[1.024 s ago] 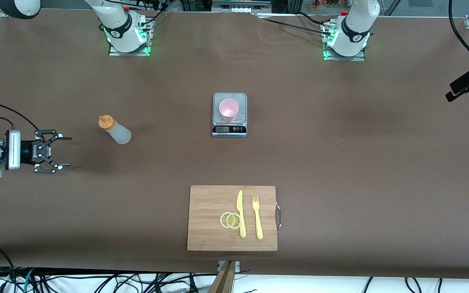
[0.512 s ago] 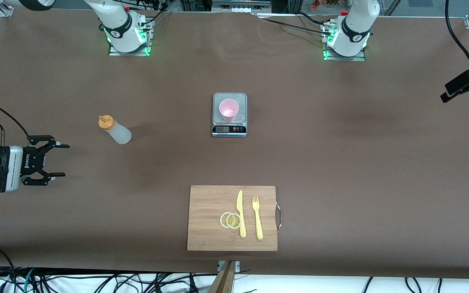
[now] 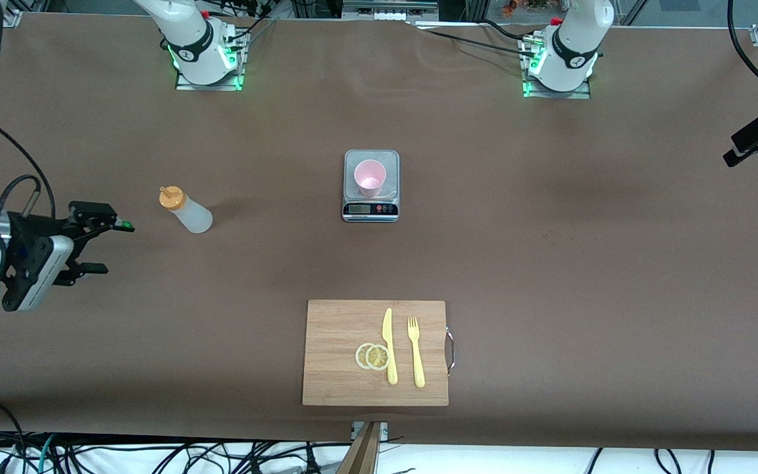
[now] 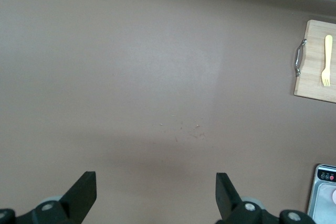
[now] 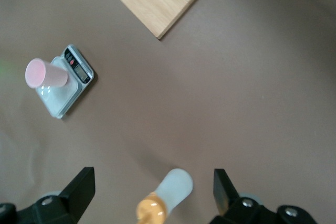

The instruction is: Add sauce to pink cup with both arms

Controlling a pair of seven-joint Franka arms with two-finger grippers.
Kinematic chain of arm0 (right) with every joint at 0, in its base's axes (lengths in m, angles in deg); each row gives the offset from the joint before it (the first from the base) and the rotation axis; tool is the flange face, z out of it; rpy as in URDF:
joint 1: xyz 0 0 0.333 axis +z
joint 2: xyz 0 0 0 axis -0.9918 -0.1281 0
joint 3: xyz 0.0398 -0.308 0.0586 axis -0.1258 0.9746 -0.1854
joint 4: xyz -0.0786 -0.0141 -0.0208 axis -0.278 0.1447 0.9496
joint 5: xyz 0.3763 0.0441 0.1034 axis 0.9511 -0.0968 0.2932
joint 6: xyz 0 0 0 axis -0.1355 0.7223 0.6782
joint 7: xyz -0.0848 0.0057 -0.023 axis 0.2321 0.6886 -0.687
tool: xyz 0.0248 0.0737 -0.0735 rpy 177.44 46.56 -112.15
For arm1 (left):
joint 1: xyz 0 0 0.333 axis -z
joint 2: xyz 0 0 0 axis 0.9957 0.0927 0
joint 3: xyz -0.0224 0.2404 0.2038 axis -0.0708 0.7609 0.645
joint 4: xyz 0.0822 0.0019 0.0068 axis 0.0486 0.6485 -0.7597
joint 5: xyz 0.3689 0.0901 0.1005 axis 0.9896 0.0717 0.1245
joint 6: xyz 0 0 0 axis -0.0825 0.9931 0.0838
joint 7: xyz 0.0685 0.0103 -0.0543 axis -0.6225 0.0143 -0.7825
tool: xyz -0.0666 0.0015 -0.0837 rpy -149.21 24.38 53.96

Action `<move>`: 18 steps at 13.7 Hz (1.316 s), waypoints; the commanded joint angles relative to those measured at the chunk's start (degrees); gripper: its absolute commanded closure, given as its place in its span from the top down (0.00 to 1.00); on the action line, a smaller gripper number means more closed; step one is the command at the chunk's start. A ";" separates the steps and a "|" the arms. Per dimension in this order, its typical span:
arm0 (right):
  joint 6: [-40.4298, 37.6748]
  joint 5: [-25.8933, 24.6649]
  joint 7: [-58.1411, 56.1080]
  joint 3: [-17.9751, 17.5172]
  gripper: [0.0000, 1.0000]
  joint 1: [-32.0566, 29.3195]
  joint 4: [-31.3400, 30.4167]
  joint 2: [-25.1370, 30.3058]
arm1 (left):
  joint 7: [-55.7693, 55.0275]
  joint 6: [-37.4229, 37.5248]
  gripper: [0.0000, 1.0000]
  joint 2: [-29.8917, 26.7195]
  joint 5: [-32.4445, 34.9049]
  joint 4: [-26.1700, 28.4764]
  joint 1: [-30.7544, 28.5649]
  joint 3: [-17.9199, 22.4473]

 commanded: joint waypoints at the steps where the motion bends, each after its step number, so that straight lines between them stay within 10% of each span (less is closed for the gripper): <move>1: -0.95 -5.22 13.22 -3.08 1.00 0.48 -2.18 4.12 | 1.42 0.79 1.00 0.83 -2.03 -2.62 -0.57 0.02; 6: -1.74 -9.00 32.32 -5.20 1.00 0.66 -10.79 11.85 | 1.33 1.14 1.00 0.83 -2.03 -2.62 -0.57 -0.07; 18: -0.79 -21.67 31.82 -2.84 1.00 -4.26 -19.16 21.26 | 1.25 1.14 1.00 0.66 -2.64 -2.80 -0.13 -0.50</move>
